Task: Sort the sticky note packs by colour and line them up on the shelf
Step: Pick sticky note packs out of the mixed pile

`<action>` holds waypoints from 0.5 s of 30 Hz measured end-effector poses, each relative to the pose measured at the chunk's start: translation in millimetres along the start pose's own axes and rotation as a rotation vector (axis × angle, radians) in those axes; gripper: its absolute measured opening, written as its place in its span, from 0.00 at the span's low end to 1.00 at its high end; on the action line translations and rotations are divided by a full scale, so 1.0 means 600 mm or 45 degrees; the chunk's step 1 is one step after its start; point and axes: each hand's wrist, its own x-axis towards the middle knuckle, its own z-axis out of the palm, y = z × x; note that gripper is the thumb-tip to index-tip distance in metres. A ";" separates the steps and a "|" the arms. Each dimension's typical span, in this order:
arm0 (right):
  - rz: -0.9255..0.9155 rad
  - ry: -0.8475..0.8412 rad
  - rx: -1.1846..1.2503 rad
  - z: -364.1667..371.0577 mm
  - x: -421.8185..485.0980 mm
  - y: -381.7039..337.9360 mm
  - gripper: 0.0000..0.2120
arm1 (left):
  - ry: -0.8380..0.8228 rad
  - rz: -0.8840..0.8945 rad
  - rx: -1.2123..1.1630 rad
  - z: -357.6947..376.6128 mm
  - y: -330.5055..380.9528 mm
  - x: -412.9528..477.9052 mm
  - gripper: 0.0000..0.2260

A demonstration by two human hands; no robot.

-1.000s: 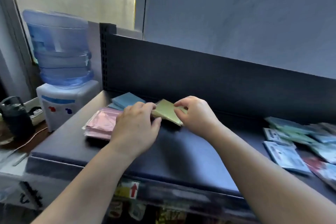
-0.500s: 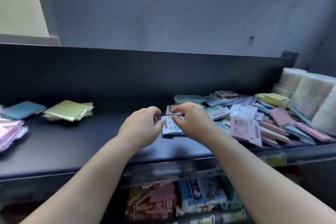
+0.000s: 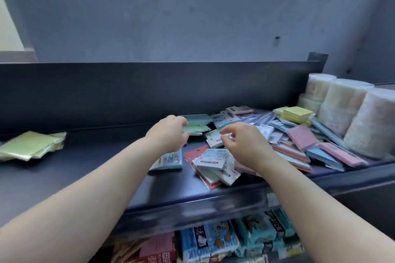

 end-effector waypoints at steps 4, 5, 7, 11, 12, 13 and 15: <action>0.073 0.025 -0.037 -0.003 0.036 0.024 0.13 | -0.060 0.061 0.098 0.011 0.000 0.069 0.20; 0.088 0.030 -0.047 -0.002 0.046 0.029 0.14 | -0.091 0.073 0.121 0.015 -0.002 0.086 0.20; 0.118 0.033 -0.085 -0.001 0.069 0.040 0.14 | -0.168 0.095 0.166 0.022 -0.007 0.118 0.22; 0.208 0.049 -0.175 -0.003 0.121 0.069 0.17 | -0.294 0.159 0.227 0.037 -0.019 0.174 0.27; 0.233 0.057 -0.192 -0.003 0.136 0.077 0.18 | -0.308 0.180 0.239 0.039 -0.022 0.184 0.28; 0.262 0.055 -0.218 -0.003 0.152 0.083 0.19 | -0.317 0.199 0.246 0.040 -0.025 0.193 0.27; 0.320 0.019 -0.313 -0.001 0.182 0.095 0.22 | -0.307 0.230 0.245 0.042 -0.031 0.208 0.21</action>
